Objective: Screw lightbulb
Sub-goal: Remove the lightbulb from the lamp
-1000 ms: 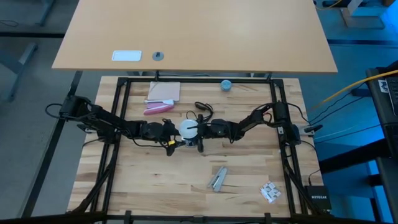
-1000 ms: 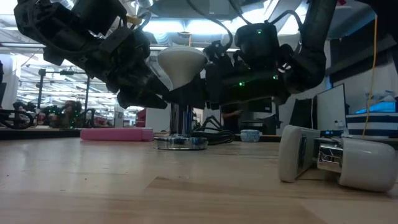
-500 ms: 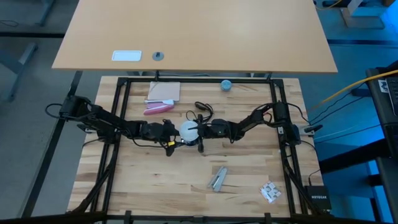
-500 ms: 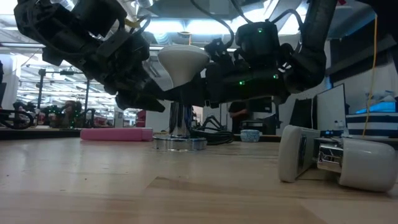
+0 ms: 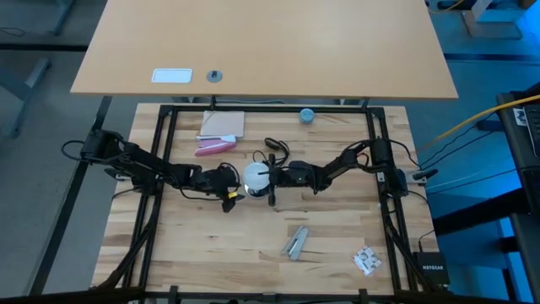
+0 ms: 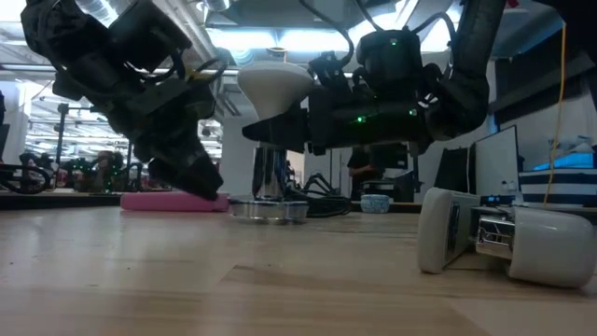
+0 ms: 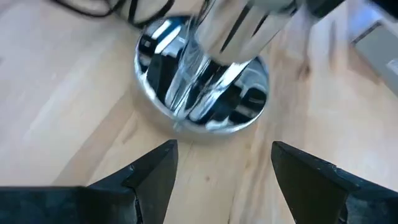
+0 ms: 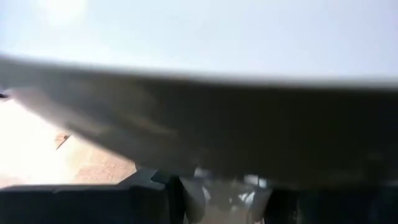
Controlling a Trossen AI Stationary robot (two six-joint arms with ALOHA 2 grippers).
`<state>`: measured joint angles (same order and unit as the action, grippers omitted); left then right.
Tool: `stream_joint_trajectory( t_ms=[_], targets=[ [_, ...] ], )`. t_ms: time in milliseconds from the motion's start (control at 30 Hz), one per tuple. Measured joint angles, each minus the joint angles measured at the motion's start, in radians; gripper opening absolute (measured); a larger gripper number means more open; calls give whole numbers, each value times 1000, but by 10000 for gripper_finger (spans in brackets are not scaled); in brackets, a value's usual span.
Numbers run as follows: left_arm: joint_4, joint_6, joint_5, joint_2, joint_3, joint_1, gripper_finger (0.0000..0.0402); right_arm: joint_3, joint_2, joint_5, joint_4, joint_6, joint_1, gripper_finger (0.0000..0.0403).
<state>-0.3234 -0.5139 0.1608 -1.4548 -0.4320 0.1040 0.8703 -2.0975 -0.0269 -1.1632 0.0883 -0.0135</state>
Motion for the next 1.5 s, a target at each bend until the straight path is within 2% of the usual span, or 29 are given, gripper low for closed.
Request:
stream_joint_trajectory(
  t_ms=[200, 333, 500, 700, 800, 900, 1067, 1200, 1367, 1500],
  targets=[
    [75, -112, 0, 0, 0, 0, 251, 0, -1, -17, -50, -1, 0, 167],
    [71, -133, 0, 0, 0, 0, 251, 0, -1, -27, -68, -1, 0, 150],
    [24, -26, 0, 0, 0, 2, 237, 0, -1, -27, -65, -1, 0, 147],
    [-104, 98, 0, 1, 0, 40, 204, 0, -1, -26, -60, -1, 0, 171],
    [-126, 137, 1, 2, 0, 60, 188, 0, -1, -26, -59, -1, 0, 160],
    [-130, 147, 37, 2, 0, 68, 176, 0, -1, -26, -60, -1, 0, 148],
    [-133, 148, 95, -20, 0, 66, 159, 0, -1, -29, -64, -3, 0, 157],
    [-147, 131, 125, -83, -1, 66, 145, 0, -1, -47, -66, -4, 0, 172],
    [-193, 91, 206, -184, 0, 65, 124, 1, -1, -62, -72, -5, 0, 150],
    [-260, 91, 259, -245, 0, 66, 104, 1, -1, -72, -69, -12, 0, 148]
  ],
)
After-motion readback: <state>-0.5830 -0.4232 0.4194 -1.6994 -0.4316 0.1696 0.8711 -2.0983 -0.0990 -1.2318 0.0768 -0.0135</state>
